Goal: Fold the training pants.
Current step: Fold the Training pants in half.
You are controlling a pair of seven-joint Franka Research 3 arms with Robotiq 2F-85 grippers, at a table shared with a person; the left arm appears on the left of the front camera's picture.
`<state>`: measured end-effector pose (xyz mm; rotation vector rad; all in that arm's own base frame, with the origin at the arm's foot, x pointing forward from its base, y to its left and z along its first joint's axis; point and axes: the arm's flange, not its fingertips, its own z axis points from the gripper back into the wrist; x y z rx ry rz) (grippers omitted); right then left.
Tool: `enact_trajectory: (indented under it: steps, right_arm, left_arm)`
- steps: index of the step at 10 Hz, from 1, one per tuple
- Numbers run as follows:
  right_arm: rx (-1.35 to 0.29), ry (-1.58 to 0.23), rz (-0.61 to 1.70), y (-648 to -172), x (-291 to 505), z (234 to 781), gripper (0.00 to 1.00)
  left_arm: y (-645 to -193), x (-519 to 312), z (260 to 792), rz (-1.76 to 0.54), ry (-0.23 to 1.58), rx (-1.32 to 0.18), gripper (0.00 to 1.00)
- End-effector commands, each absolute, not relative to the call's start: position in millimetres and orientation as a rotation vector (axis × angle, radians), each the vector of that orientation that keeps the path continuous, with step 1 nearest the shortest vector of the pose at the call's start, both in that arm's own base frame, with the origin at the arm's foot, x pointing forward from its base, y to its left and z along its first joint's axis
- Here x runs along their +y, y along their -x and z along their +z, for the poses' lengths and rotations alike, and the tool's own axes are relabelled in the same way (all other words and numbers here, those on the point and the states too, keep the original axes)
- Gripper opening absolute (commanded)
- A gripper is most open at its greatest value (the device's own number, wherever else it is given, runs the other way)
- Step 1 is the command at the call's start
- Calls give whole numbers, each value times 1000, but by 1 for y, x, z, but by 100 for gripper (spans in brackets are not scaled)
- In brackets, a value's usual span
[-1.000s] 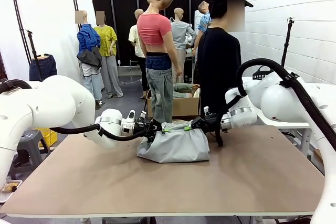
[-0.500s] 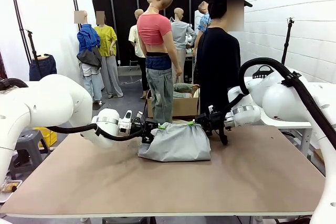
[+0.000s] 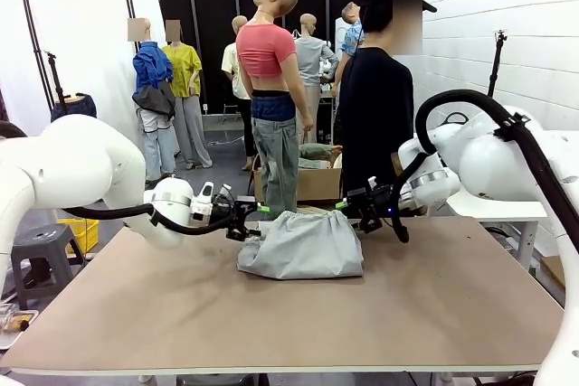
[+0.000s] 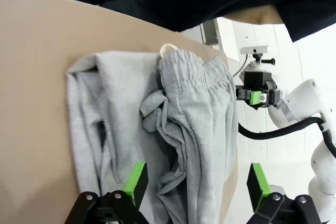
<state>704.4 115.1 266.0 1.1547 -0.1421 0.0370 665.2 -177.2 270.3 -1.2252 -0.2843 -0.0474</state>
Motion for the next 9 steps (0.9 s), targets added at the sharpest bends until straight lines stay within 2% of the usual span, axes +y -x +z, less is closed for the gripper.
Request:
enact_trajectory:
  steps: [1, 5, 6, 7, 9]
  right_arm:
    - [-147, -1087, 16, -688, 104, 285, 100]
    - [-200, -1002, 33, -669, 96, 311, 100]
    - [-185, -1069, 40, -687, 90, 308, 100]
    - [-185, -1069, 40, -687, 90, 308, 100]
    - [-185, -1069, 40, -687, 90, 308, 100]
  left_arm:
    - [-653, -161, 292, -45, 1163, -307, 100]
    - [-649, -152, 316, -64, 1136, -326, 100]
    - [-652, -157, 320, -61, 1085, -312, 100]
    - [-655, -151, 317, -61, 1168, -351, 100]
    - [-655, -151, 317, -61, 1168, -351, 100]
